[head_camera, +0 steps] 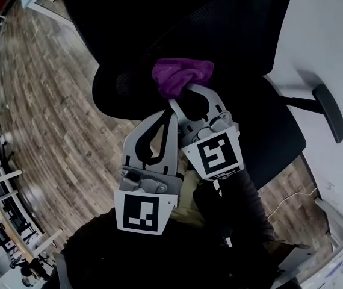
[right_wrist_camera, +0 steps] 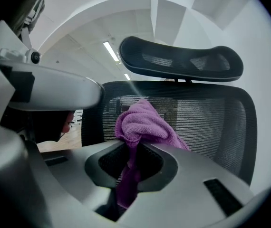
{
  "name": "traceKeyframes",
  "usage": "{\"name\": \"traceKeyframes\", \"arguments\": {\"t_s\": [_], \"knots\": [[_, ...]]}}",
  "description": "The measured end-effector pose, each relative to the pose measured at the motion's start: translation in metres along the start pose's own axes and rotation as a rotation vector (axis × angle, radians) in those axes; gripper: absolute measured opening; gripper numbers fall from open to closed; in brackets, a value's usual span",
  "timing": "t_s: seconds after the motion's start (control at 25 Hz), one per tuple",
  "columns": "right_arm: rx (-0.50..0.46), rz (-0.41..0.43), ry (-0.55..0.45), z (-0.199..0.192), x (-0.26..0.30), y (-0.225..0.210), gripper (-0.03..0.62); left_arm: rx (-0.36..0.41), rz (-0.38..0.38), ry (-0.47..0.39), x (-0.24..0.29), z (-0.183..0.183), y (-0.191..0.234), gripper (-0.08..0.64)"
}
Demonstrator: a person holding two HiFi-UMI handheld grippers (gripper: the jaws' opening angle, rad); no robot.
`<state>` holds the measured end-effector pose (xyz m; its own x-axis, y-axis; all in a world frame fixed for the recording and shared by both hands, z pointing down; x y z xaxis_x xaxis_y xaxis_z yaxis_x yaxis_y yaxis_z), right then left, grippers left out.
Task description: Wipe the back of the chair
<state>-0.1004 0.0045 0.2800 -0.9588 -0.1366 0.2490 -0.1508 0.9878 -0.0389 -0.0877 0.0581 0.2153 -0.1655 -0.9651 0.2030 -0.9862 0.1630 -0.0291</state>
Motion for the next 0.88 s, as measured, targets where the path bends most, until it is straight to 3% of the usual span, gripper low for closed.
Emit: {"name": "traceKeyframes", "arguments": {"t_s": [0.88], "knots": [[0.011, -0.104, 0.003, 0.002, -0.021, -0.055, 0.045, 0.025, -0.105, 0.012, 0.034, 0.01, -0.02, 0.009]]}}
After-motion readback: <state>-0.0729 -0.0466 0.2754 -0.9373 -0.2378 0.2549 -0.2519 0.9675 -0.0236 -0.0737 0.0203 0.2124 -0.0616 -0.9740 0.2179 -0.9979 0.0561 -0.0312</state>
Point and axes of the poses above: the fingertips, and each gripper's own axes: x forward along the fingers, y to its left, z out of its top, the point moved 2 cm from there along -x, backward along the fingers, and after that the axes turned 11 degrees about z, right-handed, at the moved point
